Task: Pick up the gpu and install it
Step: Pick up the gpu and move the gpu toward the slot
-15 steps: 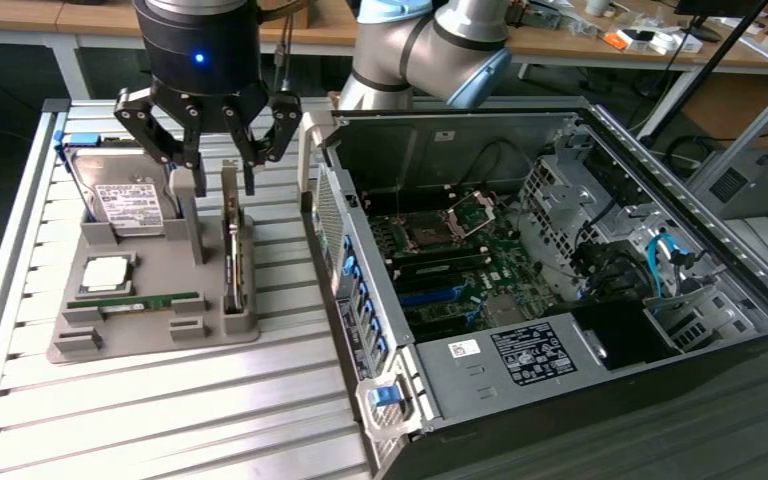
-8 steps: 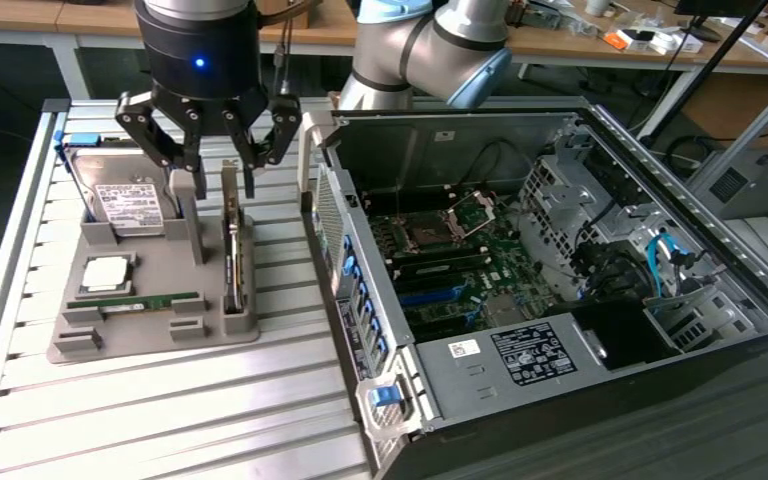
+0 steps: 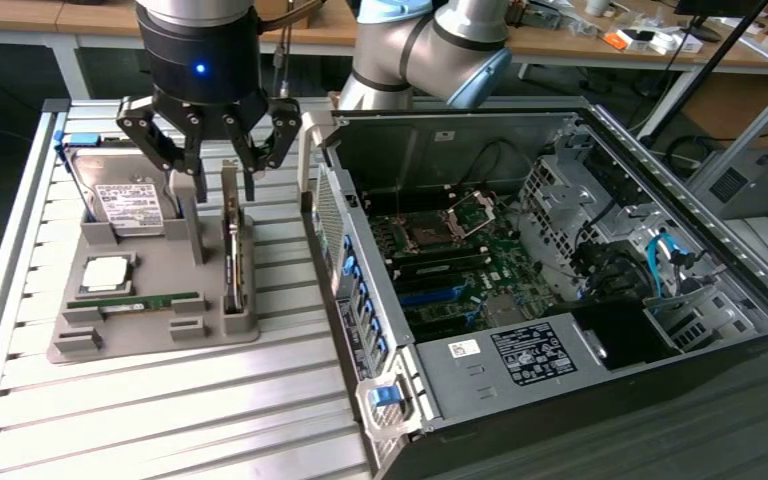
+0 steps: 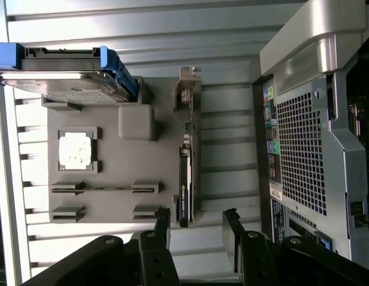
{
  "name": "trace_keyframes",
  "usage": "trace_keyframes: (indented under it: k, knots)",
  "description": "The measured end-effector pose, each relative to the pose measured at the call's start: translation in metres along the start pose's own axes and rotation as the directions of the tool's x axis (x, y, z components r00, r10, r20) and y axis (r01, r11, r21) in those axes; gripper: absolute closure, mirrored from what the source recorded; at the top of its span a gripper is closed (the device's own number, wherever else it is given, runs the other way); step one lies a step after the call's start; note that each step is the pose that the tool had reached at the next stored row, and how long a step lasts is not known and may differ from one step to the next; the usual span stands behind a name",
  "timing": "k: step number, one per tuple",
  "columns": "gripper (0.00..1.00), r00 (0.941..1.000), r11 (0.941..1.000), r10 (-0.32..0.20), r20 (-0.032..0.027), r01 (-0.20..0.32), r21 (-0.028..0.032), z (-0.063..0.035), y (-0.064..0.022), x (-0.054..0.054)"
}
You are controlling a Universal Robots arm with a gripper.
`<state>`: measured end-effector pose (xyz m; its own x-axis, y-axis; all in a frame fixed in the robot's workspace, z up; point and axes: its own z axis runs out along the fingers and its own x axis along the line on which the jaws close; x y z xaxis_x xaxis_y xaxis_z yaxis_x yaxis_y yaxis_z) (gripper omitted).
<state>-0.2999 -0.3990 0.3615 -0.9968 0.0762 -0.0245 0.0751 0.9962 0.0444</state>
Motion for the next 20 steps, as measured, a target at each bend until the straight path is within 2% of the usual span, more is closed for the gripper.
trace_keyframes:
  k: [20]
  knots:
    - [0.52,1.0,1.0,0.0,0.0,0.0,0.0,0.0125,-0.0006,0.0]
